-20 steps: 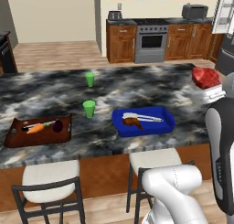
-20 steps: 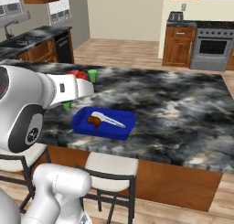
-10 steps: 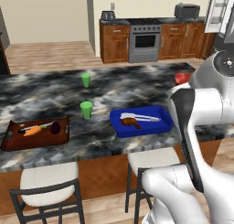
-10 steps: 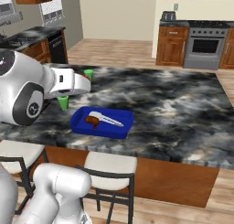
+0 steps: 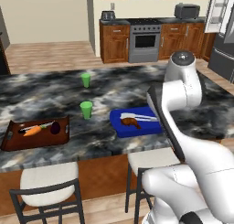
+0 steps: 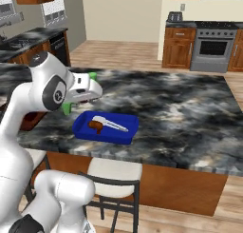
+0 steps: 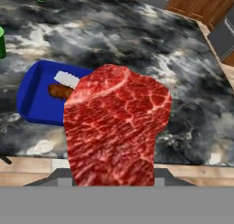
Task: Gather the eggplant and carrot from the fridge and place them on a tray on the dining counter. Then gather the steak and chicken drumstick from the fridge and place them on the other tray.
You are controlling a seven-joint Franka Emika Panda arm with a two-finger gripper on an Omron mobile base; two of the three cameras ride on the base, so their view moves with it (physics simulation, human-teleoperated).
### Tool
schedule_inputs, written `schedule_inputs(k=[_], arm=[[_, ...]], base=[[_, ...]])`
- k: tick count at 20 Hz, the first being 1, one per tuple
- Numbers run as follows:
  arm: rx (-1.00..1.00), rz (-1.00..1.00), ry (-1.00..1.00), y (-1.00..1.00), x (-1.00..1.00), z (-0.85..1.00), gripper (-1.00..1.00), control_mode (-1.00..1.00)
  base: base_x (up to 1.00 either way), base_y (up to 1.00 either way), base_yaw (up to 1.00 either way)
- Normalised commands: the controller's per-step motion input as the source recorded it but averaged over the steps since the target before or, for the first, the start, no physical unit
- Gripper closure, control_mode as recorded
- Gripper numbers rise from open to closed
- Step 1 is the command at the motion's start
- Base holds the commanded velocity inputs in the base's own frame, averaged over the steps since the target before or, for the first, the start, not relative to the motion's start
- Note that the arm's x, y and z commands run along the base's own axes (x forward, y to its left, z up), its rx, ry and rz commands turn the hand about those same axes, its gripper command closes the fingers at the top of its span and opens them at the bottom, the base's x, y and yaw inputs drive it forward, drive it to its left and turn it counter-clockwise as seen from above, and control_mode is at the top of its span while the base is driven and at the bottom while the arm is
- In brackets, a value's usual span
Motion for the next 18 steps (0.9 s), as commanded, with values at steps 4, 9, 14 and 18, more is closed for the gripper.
schedule_inputs(k=[4,9,14,18], arm=[[0.0,0.02,0.16,-0.01,0.74,-0.58,1.0,-1.0],[0.0,0.01,0.12,-0.12,0.6,-0.57,1.0,-1.0],[0.01,0.0,0.05,-0.25,0.3,-0.52,1.0,-1.0],[0.03,0.0,0.01,-0.29,0.24,-0.49,1.0,-1.0]], base=[[0.0,0.0,0.0],[0.0,0.0,0.0],[0.0,0.0,0.0],[0.0,0.0,0.0]])
